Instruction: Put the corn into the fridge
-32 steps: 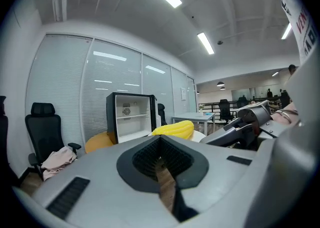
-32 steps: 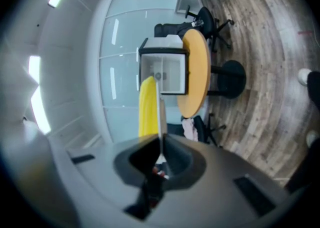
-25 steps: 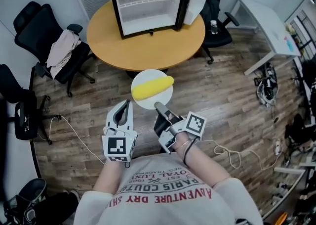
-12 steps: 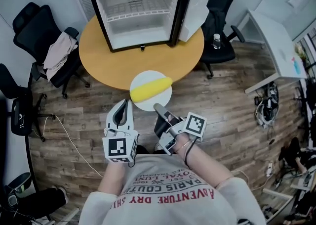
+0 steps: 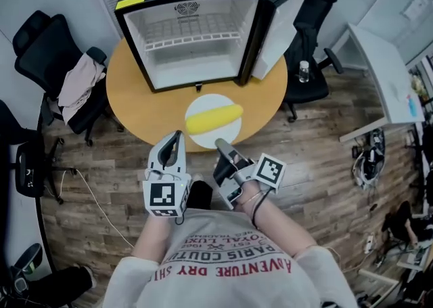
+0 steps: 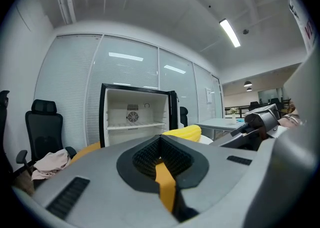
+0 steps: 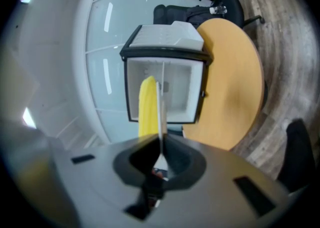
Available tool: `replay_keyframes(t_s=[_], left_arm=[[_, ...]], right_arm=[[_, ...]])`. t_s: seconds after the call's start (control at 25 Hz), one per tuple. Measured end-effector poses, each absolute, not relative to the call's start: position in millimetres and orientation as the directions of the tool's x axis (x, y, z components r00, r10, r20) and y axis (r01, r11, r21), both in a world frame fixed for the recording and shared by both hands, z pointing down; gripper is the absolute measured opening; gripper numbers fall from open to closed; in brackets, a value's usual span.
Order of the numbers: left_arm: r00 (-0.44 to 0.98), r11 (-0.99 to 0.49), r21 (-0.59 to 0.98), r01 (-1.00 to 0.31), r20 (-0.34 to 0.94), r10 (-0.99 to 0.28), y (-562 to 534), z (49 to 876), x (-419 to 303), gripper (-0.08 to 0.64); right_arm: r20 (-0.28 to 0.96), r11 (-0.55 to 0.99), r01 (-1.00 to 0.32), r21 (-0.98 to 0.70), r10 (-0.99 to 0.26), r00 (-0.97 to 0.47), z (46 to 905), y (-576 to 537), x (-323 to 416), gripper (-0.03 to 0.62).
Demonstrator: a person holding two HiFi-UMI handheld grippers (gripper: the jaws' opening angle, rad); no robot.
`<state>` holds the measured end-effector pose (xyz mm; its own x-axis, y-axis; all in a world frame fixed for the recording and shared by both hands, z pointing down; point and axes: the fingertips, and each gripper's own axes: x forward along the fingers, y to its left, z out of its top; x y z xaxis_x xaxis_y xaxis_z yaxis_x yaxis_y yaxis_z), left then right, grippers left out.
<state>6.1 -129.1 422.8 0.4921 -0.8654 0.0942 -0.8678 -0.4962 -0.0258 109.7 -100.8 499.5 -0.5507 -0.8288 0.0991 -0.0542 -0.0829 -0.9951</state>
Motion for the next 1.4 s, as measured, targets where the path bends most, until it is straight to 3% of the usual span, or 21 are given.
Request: replay_keyframes(t_s=[0.4, 0.92, 1.4], left_arm=[[0.597, -0.602, -0.043, -0.798, 0.089, -0.797, -253, 412, -12, 0.025], [0.483, -0.487, -0.024, -0.873, 0.089, -0.871, -337, 412, -34, 0.025], [0.420, -0.425, -0.015, -0.905, 0.115, -0.900, -375, 417, -23, 0.025]], right_arm=[[0.092, -0.082, -0.043, -0.996, -0.849, -0.520, 494, -234, 78, 0.038], [0.068, -0.049, -0.048, -0.998, -0.822, -0.565, 477, -342, 85, 0.038], [0.106, -0.110, -0.031, -0.993, -0.789, -0.605, 492, -404, 84, 0.040]])
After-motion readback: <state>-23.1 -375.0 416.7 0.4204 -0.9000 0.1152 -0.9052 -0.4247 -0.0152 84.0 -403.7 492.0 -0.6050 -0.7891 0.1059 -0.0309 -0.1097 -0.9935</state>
